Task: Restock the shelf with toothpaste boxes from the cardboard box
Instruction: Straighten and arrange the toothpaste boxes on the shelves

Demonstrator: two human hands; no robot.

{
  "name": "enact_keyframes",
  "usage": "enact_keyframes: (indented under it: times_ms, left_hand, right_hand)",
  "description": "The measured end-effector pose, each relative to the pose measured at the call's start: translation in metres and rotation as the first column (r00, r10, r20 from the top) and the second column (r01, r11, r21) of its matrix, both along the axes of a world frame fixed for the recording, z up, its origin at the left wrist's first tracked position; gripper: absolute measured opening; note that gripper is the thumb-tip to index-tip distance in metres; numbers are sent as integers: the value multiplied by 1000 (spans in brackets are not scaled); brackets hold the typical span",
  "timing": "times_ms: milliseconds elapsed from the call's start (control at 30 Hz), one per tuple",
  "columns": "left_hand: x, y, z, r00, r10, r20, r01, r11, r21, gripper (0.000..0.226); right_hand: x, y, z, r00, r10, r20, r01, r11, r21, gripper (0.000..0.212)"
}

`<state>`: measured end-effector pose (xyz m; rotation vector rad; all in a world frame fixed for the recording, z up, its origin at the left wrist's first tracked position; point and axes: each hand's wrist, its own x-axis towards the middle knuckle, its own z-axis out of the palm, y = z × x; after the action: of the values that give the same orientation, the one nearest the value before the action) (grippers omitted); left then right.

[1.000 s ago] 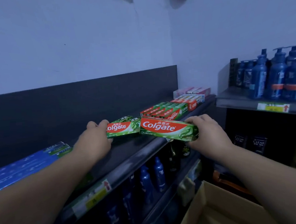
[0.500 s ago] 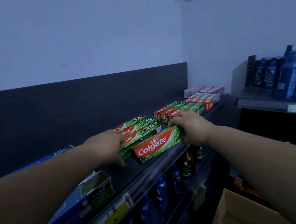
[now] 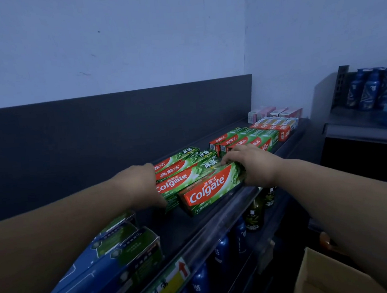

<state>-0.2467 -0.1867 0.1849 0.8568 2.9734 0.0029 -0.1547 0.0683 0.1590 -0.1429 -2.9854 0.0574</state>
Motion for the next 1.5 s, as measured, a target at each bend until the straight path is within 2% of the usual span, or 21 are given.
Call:
enact_keyframes:
  times_ms: [100,200,333,400,467,567,633,733,800,833,933,1033,1233,1333,1500]
  left_hand:
    - [0,0,0,983,-39,-182,45,998,33,54]
    - [2,6,-5,936,-139,-322,134,990,-39,58]
    - [1,8,-6,956,-200,-212,181,978,-105,80]
    - [1,5,-2,950,-228,-212,205,971,-125,82]
    - [0,2,0,943,-270,-195,256,962,-91,74]
    - [1,1,0,947,-321,-6,321,947,27,68]
    - [0,2,0,940,-328,96,325,945,46,66]
    - [-5,6,-2,932,-325,163,316,946,79,59]
    - [-10,6,-3,935,-312,172,301,950,83,60]
    - [-13,4,-4,935,-308,177,299,951,73,63]
    - [-21,-1,-5,930,-312,193,323,946,-28,81]
    - [-30,-3,-8,942,-319,104,332,932,-146,93]
    - [-48,4,-13,964,-265,-6,264,964,-29,91]
    - [-46,8,-11,972,-222,-76,221,975,-19,83]
    - [-14,21,-1,954,-206,-220,188,977,-101,64]
  right_hand:
    - [1,2,3,1000,-7,-22,7,1000,5,67]
    - [-3,1,1,1000,-8,-30,8,1000,-2,67]
    - [-9,-2,-3,999,-44,27,45,998,-39,83]
    - [-9,-2,0,996,-63,59,70,988,-134,89]
    - [-8,-2,3,997,-59,43,68,969,-238,84]
    - [-8,-6,2,999,-43,20,48,953,-300,71]
    - [-10,-10,0,999,-46,1,44,944,-326,62]
    - [-16,-19,-6,997,-59,-57,38,949,-314,50]
    - [-20,-23,-12,991,-74,-115,40,962,-272,49]
    - [-21,-25,-15,986,-78,-147,38,964,-262,53]
    - [-27,-30,-18,985,-53,-163,12,970,-244,79]
    - [-34,-34,-18,991,-37,-132,10,980,-199,83]
    - [-51,-38,-25,961,-159,-228,117,975,-188,67]
    - [-49,-40,-27,954,-186,-236,145,972,-183,66]
    - [-18,-34,-25,950,-202,-237,165,972,-166,71]
